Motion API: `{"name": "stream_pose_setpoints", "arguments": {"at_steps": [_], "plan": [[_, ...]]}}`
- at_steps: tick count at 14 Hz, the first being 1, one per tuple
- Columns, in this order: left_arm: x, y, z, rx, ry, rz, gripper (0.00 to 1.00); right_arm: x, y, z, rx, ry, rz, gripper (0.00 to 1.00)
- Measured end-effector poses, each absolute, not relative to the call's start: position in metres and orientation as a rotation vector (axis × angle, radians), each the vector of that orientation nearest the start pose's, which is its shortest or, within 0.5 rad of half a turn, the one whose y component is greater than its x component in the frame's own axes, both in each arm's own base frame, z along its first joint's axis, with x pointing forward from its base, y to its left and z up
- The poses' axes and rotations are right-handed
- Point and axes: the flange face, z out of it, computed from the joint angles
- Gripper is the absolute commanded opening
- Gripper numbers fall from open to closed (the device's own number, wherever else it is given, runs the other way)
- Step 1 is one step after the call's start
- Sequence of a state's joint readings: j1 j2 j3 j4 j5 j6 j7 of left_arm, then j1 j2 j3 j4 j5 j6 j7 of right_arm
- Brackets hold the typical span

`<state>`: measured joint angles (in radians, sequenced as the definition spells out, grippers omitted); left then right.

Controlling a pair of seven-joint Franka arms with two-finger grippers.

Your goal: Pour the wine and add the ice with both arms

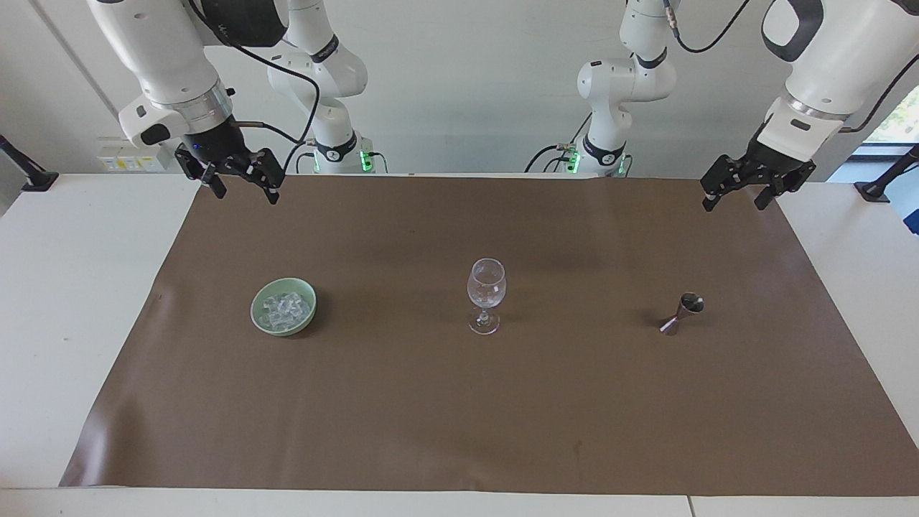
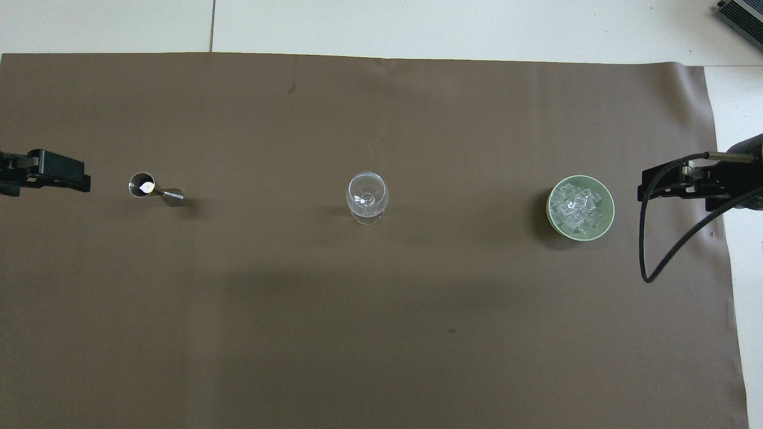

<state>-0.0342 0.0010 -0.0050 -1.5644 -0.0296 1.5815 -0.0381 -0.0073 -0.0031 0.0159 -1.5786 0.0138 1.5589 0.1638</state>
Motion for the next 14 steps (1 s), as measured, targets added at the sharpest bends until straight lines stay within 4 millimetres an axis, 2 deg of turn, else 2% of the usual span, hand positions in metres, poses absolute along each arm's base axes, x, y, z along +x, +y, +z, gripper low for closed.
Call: {"name": "stream_pose_setpoints", "arguments": {"at_steps": [6,10,14], "plan": [[0.5536,-0.0243,0.6302,-3.172,-0.002,-0.024,1.00,0.5521,0.0063,0.6215,-3.120,0.243,0.028,1.00],[0.5531,-0.0275,0.6302,-3.168,0.147,-0.022,1.00,0.5521,0.0063,0.6215,-3.120,0.243,0.028,1.00],[0.5529,-0.0276,0.6303,-3.167,0.166,-0.022,1.00,0.5521,0.0063,0.6215,-3.120,0.243,0.028,1.00]]}}
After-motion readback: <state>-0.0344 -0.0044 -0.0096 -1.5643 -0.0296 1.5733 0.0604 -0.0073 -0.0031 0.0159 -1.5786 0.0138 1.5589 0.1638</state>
